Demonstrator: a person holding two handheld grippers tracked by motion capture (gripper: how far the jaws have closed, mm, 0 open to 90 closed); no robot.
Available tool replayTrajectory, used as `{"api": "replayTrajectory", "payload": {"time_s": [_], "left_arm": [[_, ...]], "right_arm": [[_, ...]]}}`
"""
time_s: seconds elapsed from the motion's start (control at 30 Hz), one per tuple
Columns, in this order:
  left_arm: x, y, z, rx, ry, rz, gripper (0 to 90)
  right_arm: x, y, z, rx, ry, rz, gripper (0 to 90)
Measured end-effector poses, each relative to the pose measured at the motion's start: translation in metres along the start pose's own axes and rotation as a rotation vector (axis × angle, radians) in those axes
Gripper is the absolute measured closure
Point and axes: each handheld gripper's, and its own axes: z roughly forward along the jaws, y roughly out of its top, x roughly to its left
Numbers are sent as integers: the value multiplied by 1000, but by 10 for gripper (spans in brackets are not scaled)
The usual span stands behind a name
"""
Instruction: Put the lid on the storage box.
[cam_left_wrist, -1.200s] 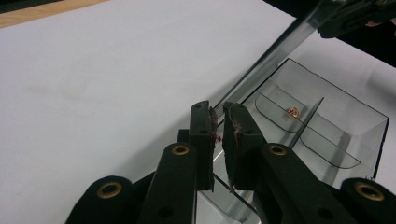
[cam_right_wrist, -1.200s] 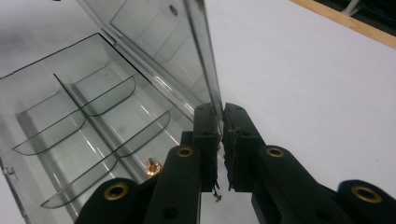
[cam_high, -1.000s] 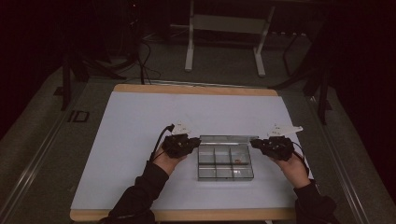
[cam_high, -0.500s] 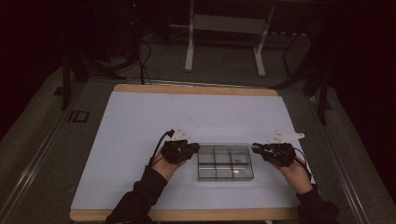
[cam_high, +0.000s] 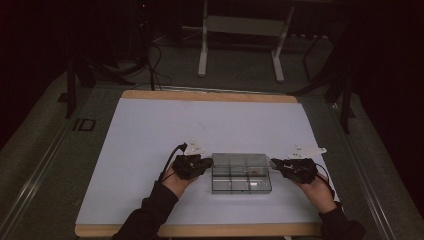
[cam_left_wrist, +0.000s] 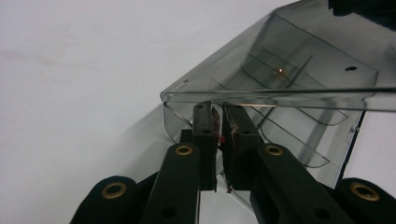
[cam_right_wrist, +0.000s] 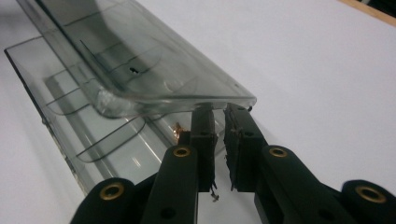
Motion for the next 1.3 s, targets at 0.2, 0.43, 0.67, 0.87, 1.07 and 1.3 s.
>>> {"api": "replayTrajectory", "payload": {"time_s": [0.2,0.43,0.67,0.87,1.07,1.3], "left_arm": [[-1,-4,2,20,-5,3,846],[-4,-8,6,29,-17,9,844],[-3,-9,5,28,-18,2,833],[-1,-13,2,31,-21,-15,832],[0,-17,6,49,-23,-24,817],[4,-22,12,76,-17,-44,817]], "right_arm": [[3,-6,2,19,9,5,824],[2,-10,3,23,34,23,825],[2,-13,4,16,48,33,816],[-2,-18,3,14,59,65,814],[-4,-21,6,31,57,77,809],[-5,-25,10,47,55,88,809]]}}
